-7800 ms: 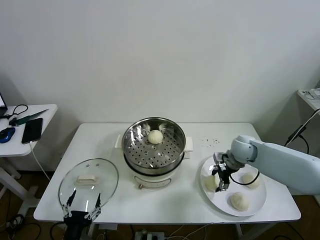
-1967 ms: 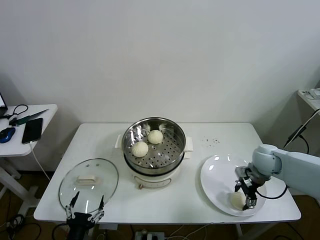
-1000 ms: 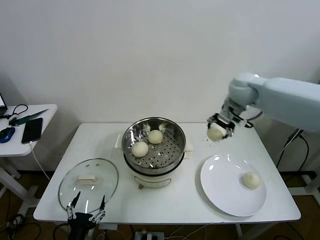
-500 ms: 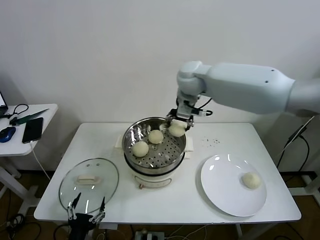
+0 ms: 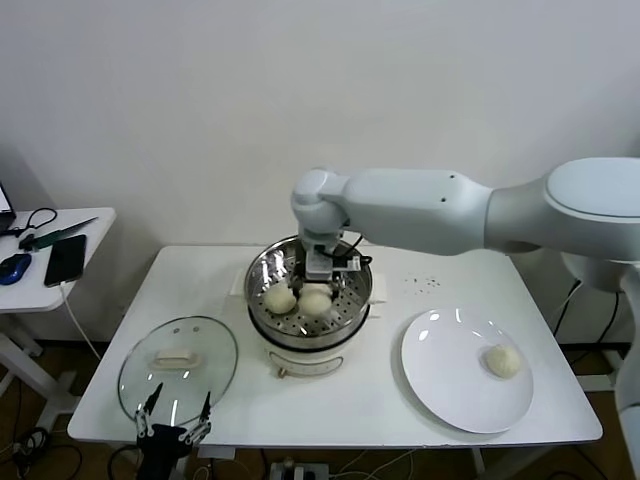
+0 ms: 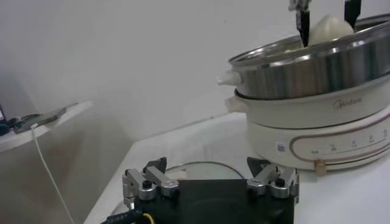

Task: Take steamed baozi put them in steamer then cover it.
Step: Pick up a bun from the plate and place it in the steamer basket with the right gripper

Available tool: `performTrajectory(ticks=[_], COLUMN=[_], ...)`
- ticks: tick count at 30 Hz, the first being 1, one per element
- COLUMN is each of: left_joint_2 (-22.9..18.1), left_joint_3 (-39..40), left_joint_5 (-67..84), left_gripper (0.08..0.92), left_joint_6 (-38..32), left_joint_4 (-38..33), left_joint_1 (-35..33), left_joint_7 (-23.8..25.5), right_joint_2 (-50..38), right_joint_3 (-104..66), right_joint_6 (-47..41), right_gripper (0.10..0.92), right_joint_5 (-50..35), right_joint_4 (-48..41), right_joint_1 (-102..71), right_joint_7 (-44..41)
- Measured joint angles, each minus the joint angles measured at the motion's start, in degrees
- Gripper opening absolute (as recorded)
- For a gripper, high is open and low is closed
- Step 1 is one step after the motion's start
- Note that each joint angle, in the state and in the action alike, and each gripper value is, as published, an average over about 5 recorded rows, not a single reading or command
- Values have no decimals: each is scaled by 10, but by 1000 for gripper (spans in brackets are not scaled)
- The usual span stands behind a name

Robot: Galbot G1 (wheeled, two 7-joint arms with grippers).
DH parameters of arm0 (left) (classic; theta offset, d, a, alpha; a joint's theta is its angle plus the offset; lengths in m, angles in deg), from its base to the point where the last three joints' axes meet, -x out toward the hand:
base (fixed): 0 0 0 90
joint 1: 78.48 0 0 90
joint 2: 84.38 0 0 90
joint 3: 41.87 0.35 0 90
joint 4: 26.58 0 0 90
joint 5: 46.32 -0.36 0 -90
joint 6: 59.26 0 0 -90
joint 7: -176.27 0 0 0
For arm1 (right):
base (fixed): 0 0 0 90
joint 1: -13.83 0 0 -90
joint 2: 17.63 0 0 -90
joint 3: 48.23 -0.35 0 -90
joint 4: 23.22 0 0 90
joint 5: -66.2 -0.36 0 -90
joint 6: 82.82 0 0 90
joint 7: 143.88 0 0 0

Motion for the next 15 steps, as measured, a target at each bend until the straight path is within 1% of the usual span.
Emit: performTrajectory(ticks=[11, 15], left_joint_2=[2, 1], left_joint_3=[1, 1], left_joint_5=[1, 1], left_gripper=[823, 823], left_joint_6=[0, 0], left_joint_4=[4, 6], left_joint_1=[2, 4], left_joint_7=[0, 0], right_joint_2=[10, 13], right_joint_3=[10, 12], right_joint_6=[6, 7], right_gripper=[723, 750], right_joint_5=[4, 5], right_joint_4=[-1, -3], right_joint_1=[-25, -29], right_joint_7=[0, 1])
